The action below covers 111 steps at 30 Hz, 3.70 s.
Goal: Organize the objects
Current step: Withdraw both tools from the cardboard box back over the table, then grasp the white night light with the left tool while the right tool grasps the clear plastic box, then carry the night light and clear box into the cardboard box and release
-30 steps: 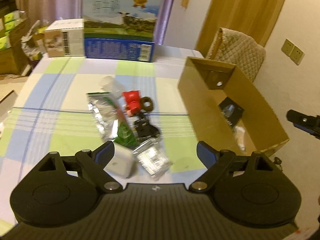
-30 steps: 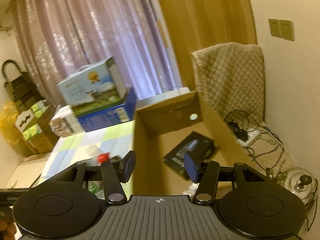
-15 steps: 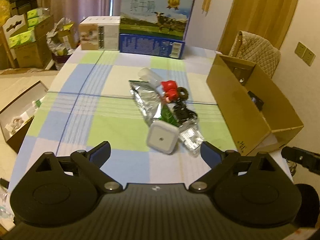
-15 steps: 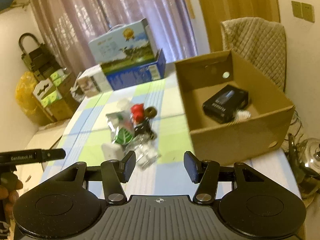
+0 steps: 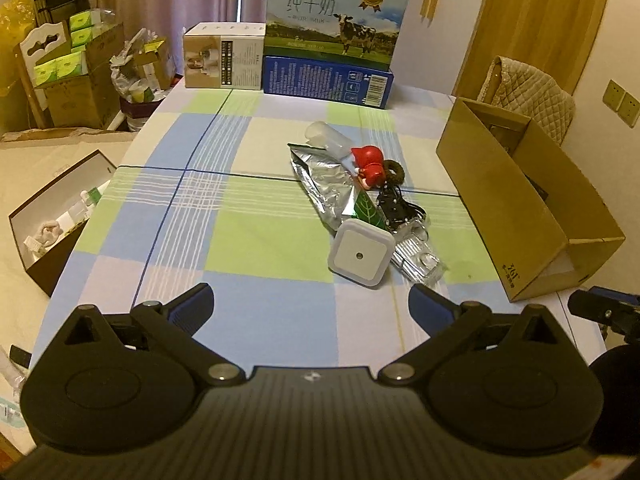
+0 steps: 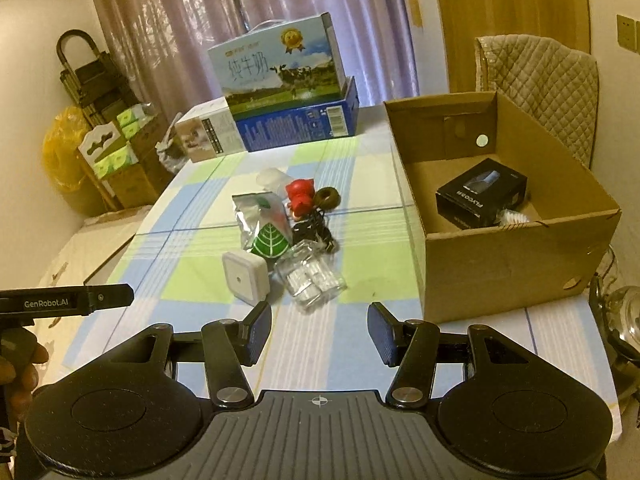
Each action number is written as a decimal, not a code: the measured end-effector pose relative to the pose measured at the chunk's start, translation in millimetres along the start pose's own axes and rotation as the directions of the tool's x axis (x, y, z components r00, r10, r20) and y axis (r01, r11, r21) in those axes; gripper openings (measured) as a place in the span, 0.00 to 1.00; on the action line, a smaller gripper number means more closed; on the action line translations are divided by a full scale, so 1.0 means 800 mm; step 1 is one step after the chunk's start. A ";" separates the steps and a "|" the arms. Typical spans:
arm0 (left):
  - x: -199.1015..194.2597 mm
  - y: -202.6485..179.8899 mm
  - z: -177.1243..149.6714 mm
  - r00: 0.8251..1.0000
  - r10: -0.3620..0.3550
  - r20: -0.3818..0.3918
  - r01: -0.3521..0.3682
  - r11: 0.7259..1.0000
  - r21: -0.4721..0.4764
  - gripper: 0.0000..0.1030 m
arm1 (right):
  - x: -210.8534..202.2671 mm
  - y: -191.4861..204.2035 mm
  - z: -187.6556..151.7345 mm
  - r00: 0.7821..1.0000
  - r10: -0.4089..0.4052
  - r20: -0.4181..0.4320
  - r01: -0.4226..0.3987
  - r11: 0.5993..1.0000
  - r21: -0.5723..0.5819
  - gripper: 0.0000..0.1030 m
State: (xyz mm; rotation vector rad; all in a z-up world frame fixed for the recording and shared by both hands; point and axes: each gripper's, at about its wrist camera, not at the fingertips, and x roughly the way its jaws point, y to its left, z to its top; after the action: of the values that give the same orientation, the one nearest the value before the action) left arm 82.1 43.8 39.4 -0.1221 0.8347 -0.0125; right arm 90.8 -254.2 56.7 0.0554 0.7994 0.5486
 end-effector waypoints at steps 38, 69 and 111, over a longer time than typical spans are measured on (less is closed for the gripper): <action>0.136 -0.011 0.011 0.991 -0.116 -0.067 0.130 0.953 0.273 0.98 | 0.148 0.025 -0.011 0.996 0.021 -0.089 -0.055 0.917 -0.396 0.49; 0.201 -0.022 0.018 0.981 -0.164 -0.107 0.191 0.922 0.336 0.95 | 0.256 0.025 -0.012 0.993 -0.047 -0.105 -0.019 0.832 -0.555 0.27; 0.089 -0.067 0.016 0.993 -0.097 -0.072 0.108 0.981 0.160 0.58 | 0.105 0.035 -0.011 0.999 -0.036 0.041 0.048 0.930 -0.363 0.27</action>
State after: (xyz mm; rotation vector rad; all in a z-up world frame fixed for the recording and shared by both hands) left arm 141.3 -12.5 1.0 -0.0095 0.8872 -0.1827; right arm 119.4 -191.0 1.5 -0.2943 0.6538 0.6464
